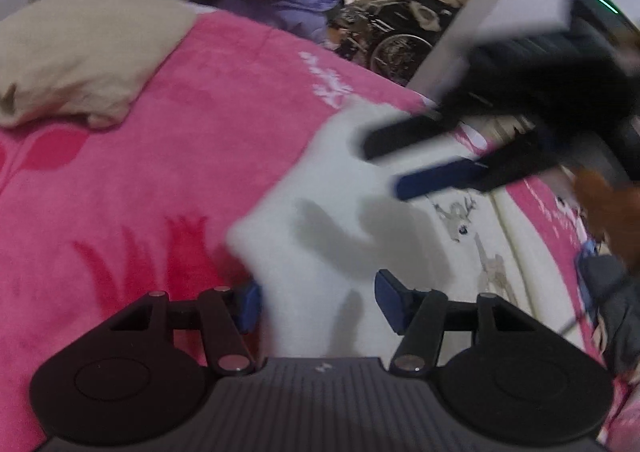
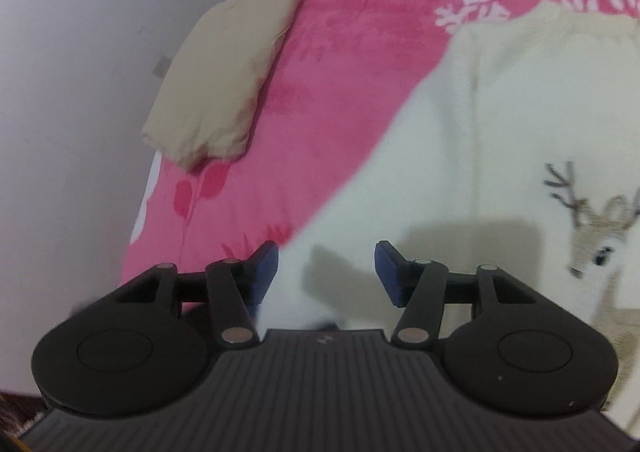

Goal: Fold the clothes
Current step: 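Move both tools over the white deer sweater toward its hem, then grasp the sweater hem with the left gripper while the right gripper grasps beside it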

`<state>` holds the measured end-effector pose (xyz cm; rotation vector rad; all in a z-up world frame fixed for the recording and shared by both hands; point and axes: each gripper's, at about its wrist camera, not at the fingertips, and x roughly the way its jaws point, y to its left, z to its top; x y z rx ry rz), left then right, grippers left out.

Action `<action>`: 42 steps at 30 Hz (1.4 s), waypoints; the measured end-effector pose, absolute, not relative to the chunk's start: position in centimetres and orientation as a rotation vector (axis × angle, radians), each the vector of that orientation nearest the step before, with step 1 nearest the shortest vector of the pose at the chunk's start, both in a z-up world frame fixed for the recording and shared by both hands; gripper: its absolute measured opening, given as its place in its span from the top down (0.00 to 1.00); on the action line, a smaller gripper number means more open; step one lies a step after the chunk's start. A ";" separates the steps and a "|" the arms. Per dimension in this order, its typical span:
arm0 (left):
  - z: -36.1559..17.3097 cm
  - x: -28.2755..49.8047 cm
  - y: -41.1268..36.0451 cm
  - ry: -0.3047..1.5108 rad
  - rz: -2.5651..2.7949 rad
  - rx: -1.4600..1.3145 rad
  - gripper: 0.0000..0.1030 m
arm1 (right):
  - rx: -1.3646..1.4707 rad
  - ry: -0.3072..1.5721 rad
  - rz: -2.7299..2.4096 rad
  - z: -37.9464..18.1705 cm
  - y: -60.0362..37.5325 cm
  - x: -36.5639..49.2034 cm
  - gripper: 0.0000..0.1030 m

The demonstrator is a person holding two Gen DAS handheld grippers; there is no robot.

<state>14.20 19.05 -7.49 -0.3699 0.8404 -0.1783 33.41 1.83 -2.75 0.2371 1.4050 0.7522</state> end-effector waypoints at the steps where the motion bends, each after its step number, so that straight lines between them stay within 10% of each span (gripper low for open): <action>1: -7.4 14.1 18.7 0.832 -0.182 -0.351 0.43 | 0.248 1.419 0.742 -3.1 2.1 33.7 0.45; 23: -4.9 12.2 8.2 0.698 -0.276 0.157 0.42 | 0.005 1.511 0.682 -5.9 6.3 33.6 0.41; 31: -3.9 11.2 8.6 0.682 -0.294 0.175 0.42 | 0.047 1.442 0.722 -6.3 3.9 33.5 0.73; 42: -3.9 10.7 12.0 0.750 -0.237 0.135 0.38 | 0.193 1.433 0.733 -7.2 2.6 33.6 0.75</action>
